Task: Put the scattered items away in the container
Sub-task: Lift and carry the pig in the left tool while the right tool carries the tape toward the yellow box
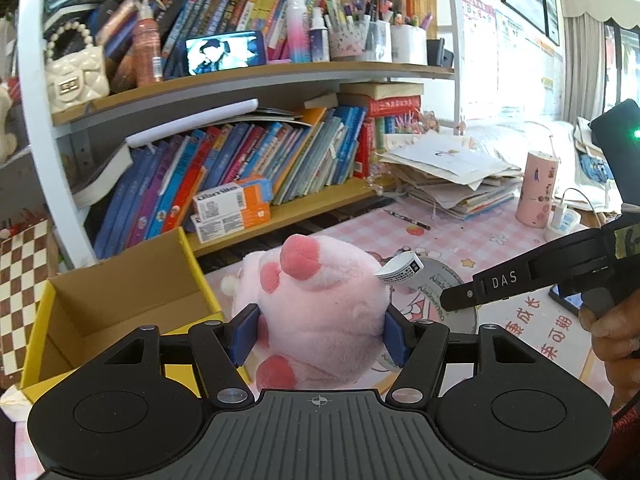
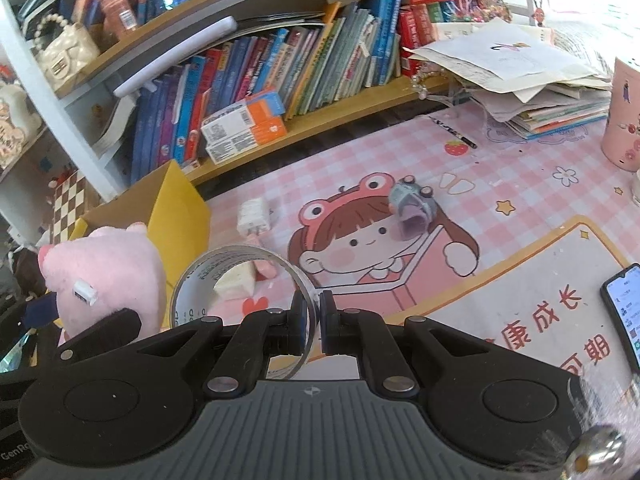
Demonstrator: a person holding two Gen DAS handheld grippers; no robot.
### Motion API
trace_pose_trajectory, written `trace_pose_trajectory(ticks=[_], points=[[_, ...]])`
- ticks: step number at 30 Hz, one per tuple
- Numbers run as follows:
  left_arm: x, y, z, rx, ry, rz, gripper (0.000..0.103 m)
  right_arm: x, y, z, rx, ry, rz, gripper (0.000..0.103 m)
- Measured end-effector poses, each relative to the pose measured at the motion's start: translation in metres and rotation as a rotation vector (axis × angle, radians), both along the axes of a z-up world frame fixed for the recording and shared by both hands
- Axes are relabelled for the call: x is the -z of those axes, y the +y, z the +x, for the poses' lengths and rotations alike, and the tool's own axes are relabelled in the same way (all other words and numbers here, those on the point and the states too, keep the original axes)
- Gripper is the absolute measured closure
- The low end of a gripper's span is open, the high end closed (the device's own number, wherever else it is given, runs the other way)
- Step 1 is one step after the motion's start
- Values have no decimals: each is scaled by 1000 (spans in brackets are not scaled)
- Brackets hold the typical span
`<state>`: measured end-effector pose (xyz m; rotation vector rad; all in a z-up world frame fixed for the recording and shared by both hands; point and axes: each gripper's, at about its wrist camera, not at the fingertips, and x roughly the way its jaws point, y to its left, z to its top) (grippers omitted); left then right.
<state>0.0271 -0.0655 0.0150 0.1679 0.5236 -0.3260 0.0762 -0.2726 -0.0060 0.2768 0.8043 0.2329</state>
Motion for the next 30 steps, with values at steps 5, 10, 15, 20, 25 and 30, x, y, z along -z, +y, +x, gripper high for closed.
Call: trace_pose_trajectory(ticks=[5,10,15,20,25,30], points=[[-3,16,-7,-25,-7,-8,40,-2,16,-3,-28,-7,-10,97],[-6,34,-12,-56,-15,-21,40,-5,34,-6,-63,-21,-25,97],[-9,53,-17,-86,-28,-42,40,-11,52,-7,-99,-44,-48,97],[-12,72,-20,-122,-45,-69,40,-18,70,-5,-141,-62,-74,97],[-15,92,-19,-171,-72,-94,40,-26,90,1,-190,-82,-108,97],[-20,113,-15,-221,-102,-112,40,-37,111,8,-243,-112,-129,97]])
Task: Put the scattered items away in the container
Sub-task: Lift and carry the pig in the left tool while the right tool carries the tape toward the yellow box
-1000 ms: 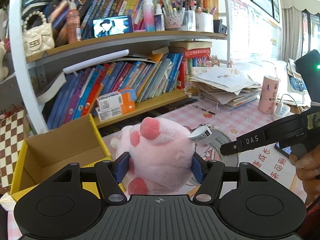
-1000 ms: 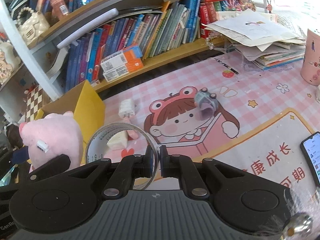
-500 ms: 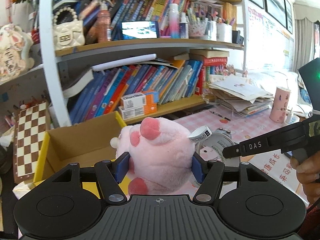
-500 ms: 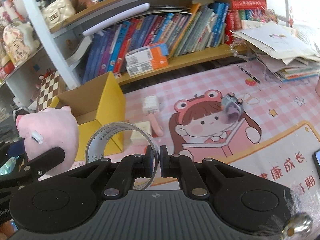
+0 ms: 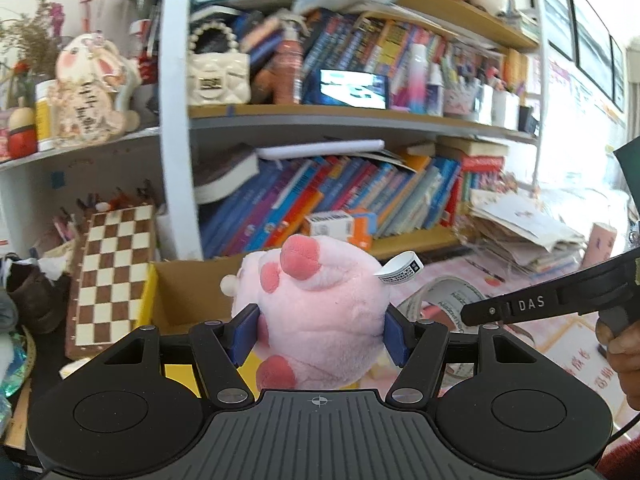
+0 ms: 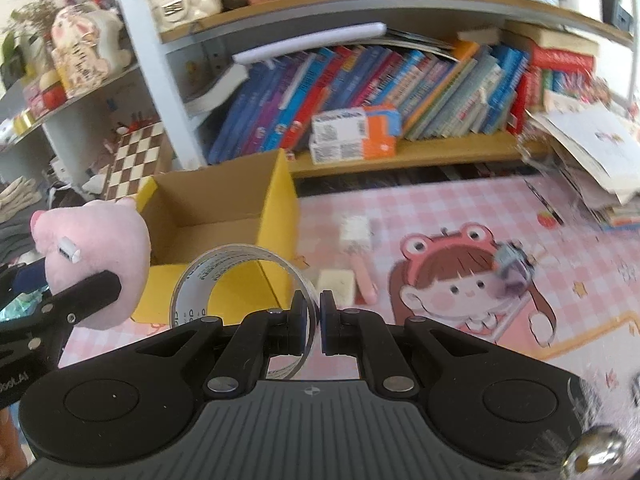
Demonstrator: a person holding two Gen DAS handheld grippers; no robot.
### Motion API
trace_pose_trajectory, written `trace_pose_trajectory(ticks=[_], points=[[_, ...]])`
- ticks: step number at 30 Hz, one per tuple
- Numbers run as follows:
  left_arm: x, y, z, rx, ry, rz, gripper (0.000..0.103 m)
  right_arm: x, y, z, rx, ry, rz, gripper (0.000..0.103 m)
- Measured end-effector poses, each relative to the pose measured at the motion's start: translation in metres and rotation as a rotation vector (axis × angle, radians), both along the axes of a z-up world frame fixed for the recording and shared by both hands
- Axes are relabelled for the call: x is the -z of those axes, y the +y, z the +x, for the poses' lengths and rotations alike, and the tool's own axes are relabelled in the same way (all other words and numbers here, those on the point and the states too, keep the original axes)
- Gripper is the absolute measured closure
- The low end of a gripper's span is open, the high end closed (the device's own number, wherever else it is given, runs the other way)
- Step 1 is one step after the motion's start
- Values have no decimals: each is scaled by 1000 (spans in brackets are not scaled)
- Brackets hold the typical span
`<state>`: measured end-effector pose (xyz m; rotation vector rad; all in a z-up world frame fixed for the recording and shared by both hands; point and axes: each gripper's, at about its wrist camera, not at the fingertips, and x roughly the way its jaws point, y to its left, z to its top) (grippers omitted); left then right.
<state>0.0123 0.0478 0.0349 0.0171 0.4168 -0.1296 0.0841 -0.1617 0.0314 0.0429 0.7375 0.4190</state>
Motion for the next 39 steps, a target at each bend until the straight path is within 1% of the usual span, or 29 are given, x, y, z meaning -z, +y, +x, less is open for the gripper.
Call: trace_pose_trajectory(ticks=[8,16,31,39], points=[[-4,24,14,-41,-24,-8,40,-12,33,16,-68,-39,-18,97],[-3,40,32,-61,-41,-19,40,-16,52,36,-93,-44,-28,97],[6,57,63,-56,-13,-26,40,-11,79,69,-130,-39,-43,97],[5,65,79,-66,-8,-21,40,-13,95,87,-164,-63,-55,97]])
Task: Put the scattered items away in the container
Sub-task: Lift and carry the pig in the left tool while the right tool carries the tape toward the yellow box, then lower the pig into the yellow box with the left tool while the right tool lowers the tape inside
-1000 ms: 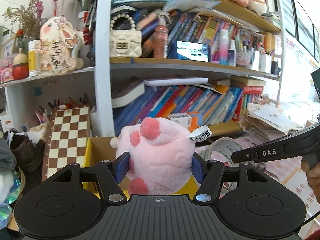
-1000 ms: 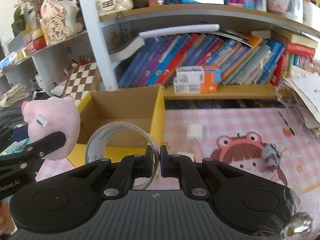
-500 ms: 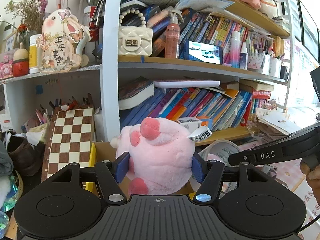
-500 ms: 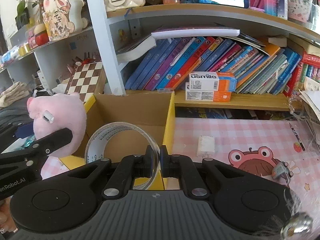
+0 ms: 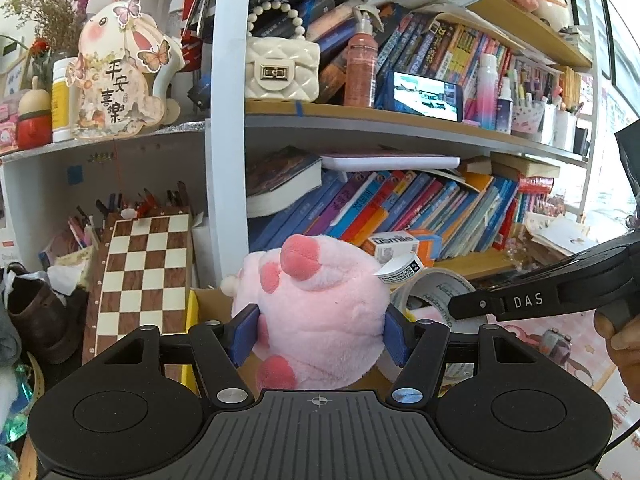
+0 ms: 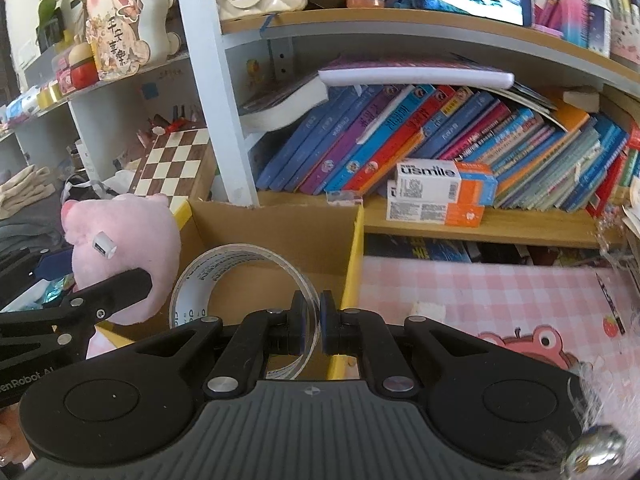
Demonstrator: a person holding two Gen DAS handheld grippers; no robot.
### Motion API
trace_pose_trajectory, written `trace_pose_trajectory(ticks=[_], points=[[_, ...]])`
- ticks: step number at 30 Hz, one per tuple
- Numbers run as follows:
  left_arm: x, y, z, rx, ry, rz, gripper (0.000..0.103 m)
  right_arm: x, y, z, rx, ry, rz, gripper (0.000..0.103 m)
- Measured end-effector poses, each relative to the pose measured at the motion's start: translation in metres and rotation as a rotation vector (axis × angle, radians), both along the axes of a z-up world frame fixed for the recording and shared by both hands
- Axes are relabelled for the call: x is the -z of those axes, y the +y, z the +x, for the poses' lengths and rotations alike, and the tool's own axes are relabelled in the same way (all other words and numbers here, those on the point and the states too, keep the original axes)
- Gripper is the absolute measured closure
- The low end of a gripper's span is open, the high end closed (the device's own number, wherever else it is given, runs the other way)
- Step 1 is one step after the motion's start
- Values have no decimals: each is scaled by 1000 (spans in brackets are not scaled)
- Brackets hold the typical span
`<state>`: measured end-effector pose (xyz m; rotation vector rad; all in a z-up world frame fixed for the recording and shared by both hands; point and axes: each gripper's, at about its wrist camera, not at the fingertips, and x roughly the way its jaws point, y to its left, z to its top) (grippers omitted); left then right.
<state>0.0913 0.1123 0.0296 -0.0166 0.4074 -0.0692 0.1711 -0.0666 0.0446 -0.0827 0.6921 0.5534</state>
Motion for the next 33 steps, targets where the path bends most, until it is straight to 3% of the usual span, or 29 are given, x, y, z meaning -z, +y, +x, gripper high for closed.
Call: trace_pose_trajectory(ticks=[11,33], points=[[-1,12,29,8,23,31,40,6,23,19,-58,-34,-44,97],[37,29,81,47,214,93,40,44,59,47,-190,-55,-165,97]])
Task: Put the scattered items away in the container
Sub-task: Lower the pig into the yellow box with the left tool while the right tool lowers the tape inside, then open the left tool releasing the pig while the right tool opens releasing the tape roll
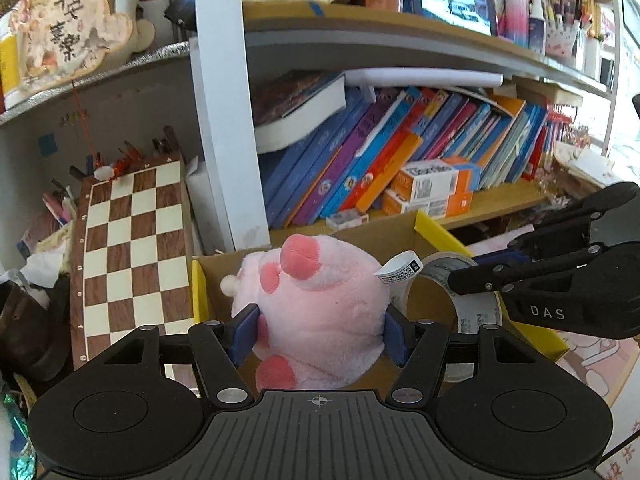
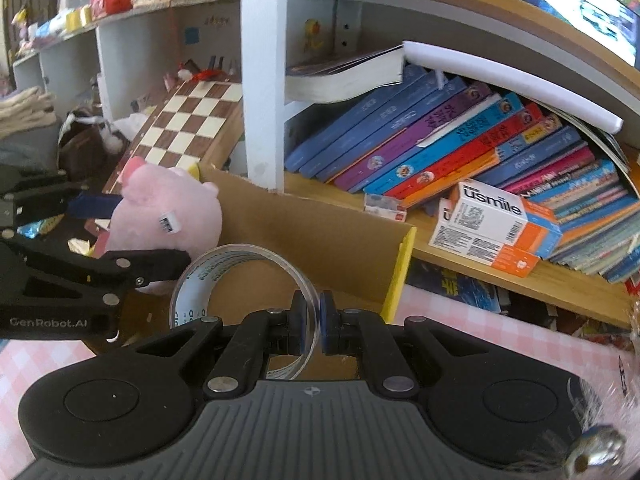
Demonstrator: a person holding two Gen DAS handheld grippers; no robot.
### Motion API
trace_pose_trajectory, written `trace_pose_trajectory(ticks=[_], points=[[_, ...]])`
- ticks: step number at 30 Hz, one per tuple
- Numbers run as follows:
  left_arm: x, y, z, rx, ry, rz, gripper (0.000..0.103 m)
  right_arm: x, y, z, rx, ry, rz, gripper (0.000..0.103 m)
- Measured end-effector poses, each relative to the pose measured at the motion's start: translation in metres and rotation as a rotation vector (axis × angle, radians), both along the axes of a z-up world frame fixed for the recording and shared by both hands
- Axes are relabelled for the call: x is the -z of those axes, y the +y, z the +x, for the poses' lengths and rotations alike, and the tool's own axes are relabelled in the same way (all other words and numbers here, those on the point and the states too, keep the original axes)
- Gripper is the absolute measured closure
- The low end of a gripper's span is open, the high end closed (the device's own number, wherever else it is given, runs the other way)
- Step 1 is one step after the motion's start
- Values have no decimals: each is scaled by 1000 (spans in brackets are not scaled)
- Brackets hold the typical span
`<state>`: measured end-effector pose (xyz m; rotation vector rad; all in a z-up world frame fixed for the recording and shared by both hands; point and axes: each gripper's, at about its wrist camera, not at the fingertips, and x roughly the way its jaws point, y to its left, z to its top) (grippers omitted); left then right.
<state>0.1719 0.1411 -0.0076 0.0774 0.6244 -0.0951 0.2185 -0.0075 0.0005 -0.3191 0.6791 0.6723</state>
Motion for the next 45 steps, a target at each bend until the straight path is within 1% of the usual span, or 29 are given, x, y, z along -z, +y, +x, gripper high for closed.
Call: trace_pose_trajectory(ticks=[3,8,16,26,30,37,43,45], points=[[4,0,4,11,15,11,40,6,6,3,-26,-1,-24,96],[10,2,12,24,43,22,40,17,14,8,-65,23,-59,97],[25,5,25,41,109,32,40,32,24,14,-125,52,-120,96],[40,6,36,52,157,44,40,49,35,21,-190,77,-210,96],[41,6,36,63,161,47,40,54,37,23,-214,84,-238,96],[42,3,37,55,171,73,38,58,41,24,-227,90,-253,97],[44,4,37,52,183,75,38,59,42,25,-232,90,-258,97],[44,4,37,51,184,74,36,59,42,26,-235,92,-260,97]])
